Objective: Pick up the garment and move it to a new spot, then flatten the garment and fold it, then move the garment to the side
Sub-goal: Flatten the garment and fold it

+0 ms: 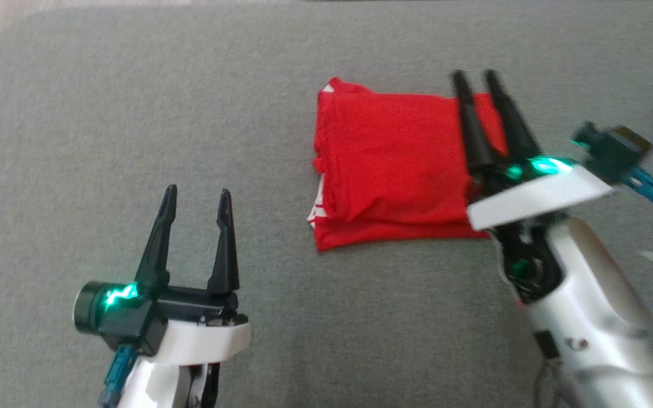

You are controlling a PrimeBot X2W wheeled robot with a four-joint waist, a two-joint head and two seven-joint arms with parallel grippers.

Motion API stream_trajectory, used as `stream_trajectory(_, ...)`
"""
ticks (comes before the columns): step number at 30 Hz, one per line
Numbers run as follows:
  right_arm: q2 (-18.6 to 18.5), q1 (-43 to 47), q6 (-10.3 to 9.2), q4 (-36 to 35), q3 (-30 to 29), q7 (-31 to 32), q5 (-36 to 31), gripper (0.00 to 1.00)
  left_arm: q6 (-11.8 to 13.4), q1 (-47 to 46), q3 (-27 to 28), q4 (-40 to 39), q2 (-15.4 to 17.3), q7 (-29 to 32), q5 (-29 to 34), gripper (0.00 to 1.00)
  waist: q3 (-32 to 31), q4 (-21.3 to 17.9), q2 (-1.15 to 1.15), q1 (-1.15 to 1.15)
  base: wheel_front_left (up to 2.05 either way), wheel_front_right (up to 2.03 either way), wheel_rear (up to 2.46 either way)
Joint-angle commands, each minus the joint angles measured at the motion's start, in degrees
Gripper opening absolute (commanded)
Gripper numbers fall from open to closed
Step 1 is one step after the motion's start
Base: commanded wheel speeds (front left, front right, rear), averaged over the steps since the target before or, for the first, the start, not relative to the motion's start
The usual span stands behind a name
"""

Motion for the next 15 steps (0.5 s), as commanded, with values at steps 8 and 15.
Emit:
stream_trajectory(8,-7.5,9.9,-0.04,-3.3,-2.1,-5.9,-3.6,1.00,0.5,2.1,3.4,-1.0,0.0,-0.3,0.2,1.00,-5.0,-4.3,0.00,0.00,0.00,0.00,0.00)
stream_trajectory(15,-6.6,16.7,-0.04,-3.3,-7.1,-5.9,-22.1,1.00,0.8,4.4,4.5,-1.1,0.0,-0.3,0.6,1.00,-7.2,-5.8,0.00,0.00,0.00,0.00,0.00)
